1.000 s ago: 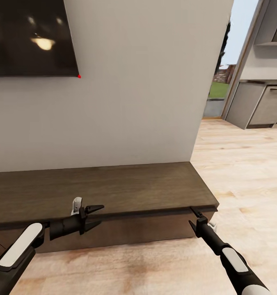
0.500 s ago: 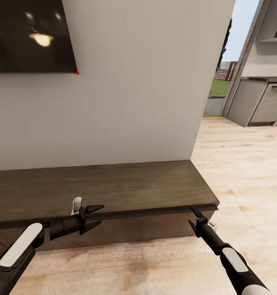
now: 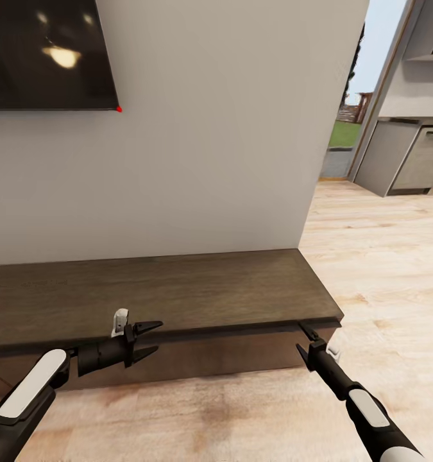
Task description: Place each of the two pumpkins and all three candles from the living room inside a cabinet in the living room (use any cabinet), then make sure every cabinet is closed, and position the cauldron so it is next to a table in the living room.
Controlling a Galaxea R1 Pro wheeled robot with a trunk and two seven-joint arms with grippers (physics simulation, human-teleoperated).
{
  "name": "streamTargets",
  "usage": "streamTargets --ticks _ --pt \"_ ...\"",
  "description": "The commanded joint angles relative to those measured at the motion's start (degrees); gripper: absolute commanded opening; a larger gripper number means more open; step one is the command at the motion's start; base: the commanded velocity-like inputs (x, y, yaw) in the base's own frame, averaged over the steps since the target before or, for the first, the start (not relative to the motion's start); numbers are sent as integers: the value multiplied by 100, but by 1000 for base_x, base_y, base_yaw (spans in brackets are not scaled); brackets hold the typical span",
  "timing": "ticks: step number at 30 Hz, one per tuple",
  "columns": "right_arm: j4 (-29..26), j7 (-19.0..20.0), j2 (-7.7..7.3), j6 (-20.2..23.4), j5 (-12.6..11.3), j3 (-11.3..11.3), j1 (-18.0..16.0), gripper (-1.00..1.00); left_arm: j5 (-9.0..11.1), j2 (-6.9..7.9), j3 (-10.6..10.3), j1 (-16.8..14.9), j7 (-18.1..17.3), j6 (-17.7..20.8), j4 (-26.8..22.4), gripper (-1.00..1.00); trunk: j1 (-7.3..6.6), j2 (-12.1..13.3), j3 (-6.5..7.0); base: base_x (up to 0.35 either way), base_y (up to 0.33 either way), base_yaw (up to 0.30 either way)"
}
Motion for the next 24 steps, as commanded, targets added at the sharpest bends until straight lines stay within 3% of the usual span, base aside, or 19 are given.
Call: streamTargets --ticks 1,6,9,24 --pt "5 6 -1 47 -38 -14 -3 100 -45 5 -9 -4 -59 3 3 100 1 -4 -28 0 0 0" --pt "8 11 -3 47 -32 -14 -3 100 -45 5 -9 -4 -59 3 3 100 1 -4 -28 0 0 0" --pt "8 9 -1 47 -31 -14 -3 100 -46 5 -9 -4 -59 3 3 100 9 -8 -94 0 0 0" --pt "6 10 2 47 -21 -13 -3 100 -46 5 -9 -4 -59 3 3 100 9 -8 -94 23 0 0"
